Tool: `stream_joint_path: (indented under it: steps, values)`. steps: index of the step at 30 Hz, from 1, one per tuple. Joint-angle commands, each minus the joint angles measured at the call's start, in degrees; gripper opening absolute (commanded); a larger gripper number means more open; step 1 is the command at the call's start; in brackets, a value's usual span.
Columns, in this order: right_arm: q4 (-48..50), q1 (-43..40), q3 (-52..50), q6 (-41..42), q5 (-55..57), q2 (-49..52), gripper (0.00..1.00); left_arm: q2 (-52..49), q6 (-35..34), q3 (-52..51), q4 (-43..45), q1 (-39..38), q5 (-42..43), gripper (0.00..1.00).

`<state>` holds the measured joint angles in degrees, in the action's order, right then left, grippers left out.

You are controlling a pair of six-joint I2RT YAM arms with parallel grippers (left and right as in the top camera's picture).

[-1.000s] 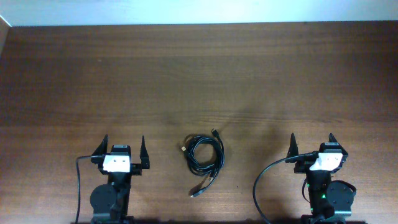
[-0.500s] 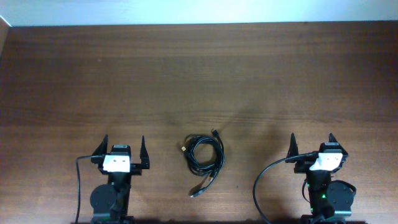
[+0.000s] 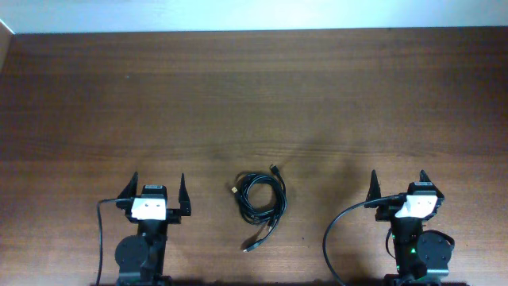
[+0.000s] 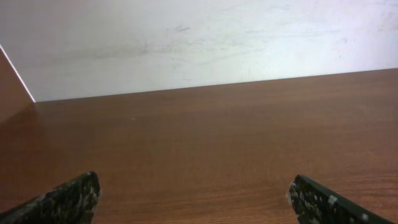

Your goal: Untangle cables

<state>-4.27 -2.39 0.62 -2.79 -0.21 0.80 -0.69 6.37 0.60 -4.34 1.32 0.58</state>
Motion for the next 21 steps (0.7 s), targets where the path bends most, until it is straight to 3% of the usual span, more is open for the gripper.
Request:
stream_joint_path:
  steps: [1, 17, 21]
  values:
    - [-0.4, -0.3, -0.3, 0.0, 0.3, -0.6, 0.99, 0.4, -0.3, -0.1, -0.5, 0.3, -0.4, 0.99]
    - [-0.4, -0.3, -0.3, 0.0, 0.3, -0.6, 0.99, 0.4, -0.3, -0.1, -0.5, 0.3, -0.6, 0.99]
    - [-0.4, -0.3, -0.3, 0.0, 0.3, -0.6, 0.99, 0.4, -0.6, -0.1, -0.1, 0.3, 3.5, 0.99]
